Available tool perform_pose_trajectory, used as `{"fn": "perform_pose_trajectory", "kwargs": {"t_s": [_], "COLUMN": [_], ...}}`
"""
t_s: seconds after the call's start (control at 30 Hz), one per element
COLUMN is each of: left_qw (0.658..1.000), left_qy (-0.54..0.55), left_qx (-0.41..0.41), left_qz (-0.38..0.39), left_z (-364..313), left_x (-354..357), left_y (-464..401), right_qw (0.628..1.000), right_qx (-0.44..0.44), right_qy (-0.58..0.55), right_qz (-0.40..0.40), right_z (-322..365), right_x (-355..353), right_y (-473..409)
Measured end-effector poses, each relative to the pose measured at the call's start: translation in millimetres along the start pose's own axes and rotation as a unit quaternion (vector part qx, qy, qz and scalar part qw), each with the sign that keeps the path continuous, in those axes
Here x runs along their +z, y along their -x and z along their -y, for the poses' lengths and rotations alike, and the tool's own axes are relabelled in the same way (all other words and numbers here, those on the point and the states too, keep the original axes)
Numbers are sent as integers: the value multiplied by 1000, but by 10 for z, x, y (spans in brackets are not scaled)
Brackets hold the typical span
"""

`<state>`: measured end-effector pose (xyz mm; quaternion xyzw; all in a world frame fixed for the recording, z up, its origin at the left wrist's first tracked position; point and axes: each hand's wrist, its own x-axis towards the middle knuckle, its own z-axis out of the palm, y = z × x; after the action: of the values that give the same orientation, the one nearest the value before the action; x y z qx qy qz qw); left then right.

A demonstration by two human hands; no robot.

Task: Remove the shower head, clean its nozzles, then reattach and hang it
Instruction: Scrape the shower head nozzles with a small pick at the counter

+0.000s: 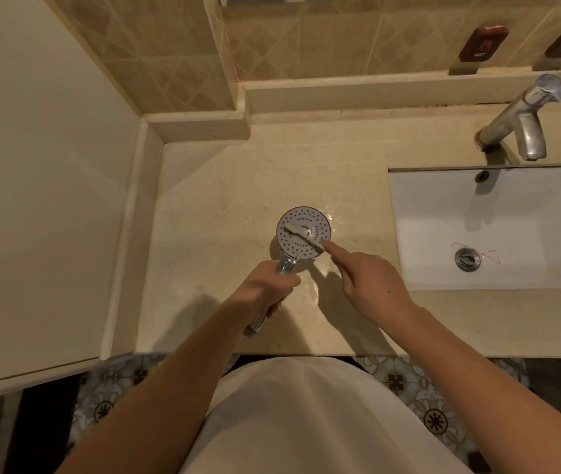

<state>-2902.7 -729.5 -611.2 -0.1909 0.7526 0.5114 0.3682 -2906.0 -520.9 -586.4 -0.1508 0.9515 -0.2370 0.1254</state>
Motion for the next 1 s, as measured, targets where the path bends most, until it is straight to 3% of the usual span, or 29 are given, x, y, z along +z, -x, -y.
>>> {"fn": "perform_pose_trajectory", "kwargs": {"t_s": [0.17,0.4,0.6,0.8,1.0], "left_qw": [1000,999,999,999,998], "left_qy": [-9,9,20,19,49], "left_qx": [-13,-33,-22,-28,-35], "left_qz": [-7,-3,11,9,18], "left_z": [8,83,52,22,20], "left_x": [-3,-10,-6,-39,-72], "left_y": [-2,2,10,12,17], "right_qw": [997,999,997,998,999], "right_qx": [42,-27,27,-35,-32], "right_qy": [9,2,-30,0,17], "right_qz": [-62,43,-70,50,39], "right_z": [-7,7,-146,-81,-143], "right_x": [-68,71,-32,37,-24], "right_y": [-59,102,9,78,-23]}}
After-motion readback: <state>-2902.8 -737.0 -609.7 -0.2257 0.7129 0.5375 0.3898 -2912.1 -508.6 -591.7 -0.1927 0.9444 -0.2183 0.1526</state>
